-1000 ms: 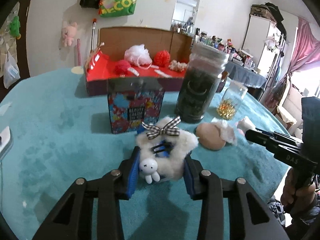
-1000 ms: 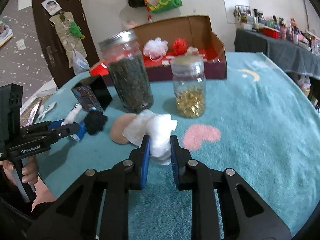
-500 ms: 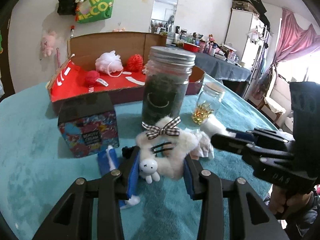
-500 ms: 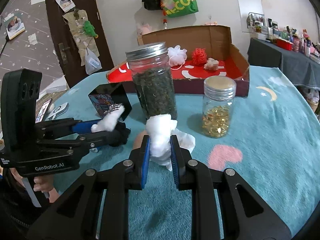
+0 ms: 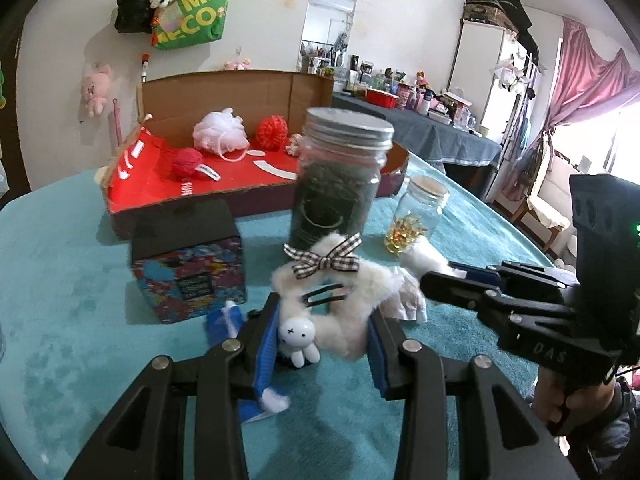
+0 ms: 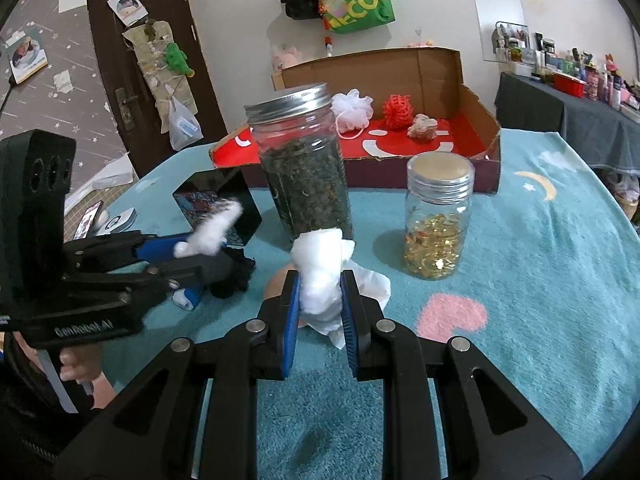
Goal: Organize soft objects
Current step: 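Lift and carry the hair clip and sock over the box with both tools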
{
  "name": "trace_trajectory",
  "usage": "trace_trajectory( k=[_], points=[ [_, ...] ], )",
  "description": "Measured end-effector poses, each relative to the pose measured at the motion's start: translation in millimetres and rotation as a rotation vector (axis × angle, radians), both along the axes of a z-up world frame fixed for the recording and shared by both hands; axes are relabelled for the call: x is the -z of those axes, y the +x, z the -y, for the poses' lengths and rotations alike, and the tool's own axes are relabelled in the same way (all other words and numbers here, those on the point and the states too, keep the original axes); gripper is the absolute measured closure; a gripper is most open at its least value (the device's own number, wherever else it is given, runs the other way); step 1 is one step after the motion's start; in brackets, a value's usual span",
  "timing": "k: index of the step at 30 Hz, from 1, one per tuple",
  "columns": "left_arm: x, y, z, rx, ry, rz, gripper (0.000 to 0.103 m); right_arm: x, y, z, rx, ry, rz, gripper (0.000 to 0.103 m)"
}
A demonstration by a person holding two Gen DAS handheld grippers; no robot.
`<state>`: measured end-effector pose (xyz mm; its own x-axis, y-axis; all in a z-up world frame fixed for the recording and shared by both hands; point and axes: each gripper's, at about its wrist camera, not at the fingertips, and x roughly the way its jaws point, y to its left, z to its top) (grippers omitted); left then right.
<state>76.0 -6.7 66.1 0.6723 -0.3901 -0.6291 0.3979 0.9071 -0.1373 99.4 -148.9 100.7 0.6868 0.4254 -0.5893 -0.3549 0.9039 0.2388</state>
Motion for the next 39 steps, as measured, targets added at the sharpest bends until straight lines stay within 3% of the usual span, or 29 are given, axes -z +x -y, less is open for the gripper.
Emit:
trace_trajectory(
  k=[22,39],
  points=[
    [20.4,12.9,-99.9,-0.210,0.139,-0.137,0.062,9.3,5.1,64.9,0.141,-0.055,-0.107,0.084],
    [12.2,82.0,-117.8,-0.057,0.209,-0.127,0.062,3.5,60.8,95.2,0.079,-0.146,-0.139,0.084]
  ],
)
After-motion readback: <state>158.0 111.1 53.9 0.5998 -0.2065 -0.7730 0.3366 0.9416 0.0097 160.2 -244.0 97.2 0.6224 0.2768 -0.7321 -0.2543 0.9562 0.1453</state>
